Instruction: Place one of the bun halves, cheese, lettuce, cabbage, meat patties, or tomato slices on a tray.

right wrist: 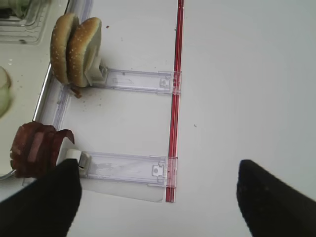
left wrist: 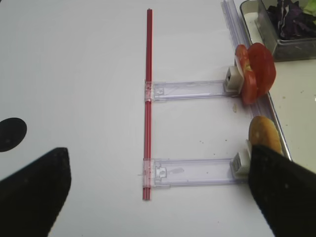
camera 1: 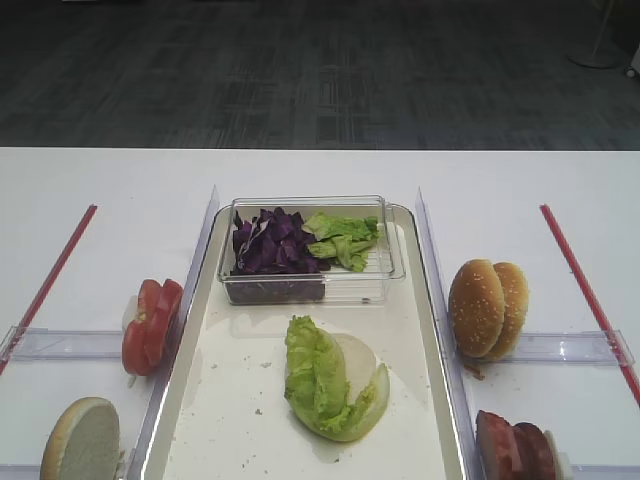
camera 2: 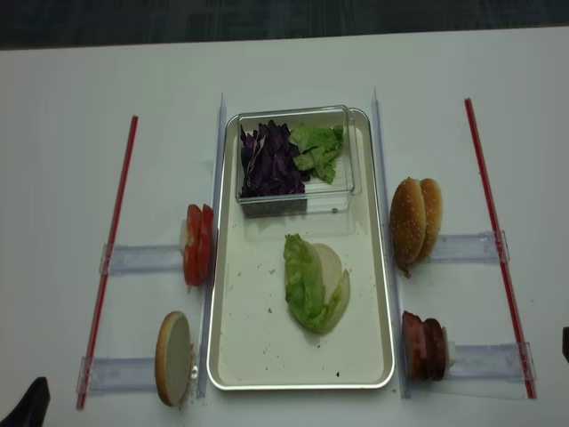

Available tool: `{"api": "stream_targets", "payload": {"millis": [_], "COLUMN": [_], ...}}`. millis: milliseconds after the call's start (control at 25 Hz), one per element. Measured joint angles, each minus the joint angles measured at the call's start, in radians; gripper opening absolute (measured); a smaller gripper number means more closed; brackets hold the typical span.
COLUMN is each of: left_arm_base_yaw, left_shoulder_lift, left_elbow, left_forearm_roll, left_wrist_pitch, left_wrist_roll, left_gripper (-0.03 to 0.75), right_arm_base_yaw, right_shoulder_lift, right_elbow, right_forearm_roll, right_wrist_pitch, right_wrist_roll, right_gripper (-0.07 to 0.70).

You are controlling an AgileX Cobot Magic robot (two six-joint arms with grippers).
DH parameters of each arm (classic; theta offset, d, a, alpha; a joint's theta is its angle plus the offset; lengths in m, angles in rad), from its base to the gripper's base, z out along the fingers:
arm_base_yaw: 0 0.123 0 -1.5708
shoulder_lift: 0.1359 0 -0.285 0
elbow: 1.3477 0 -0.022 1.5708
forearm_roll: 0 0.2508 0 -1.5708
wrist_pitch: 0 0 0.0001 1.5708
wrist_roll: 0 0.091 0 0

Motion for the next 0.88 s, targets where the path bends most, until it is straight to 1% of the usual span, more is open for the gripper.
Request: {"api": "stream_targets", "payload": {"millis": [520, 880], "left_arm_base_yaw": [0.0, 0.0], "left_shoulder_lift": [0.0, 0.0], "left_elbow": [0.0, 0.0], "left_forearm_roll": [0.0, 0.0], "left_wrist_pitch": [0.0, 0.0], "left_wrist_roll": [0.0, 0.0], "left_gripper": [0.671, 0.671], "right_arm_base_yaw": [0.0, 0.0], "right_shoulder_lift": [-0.169, -0.24], "right_elbow": [0.0, 0.0], "right_forearm_roll": [0.0, -0.004], "right_wrist_pitch": [0.006, 0.014], "right_wrist_roll": [-0.002, 0.003], "right_gripper": [0.652, 0.652]}}
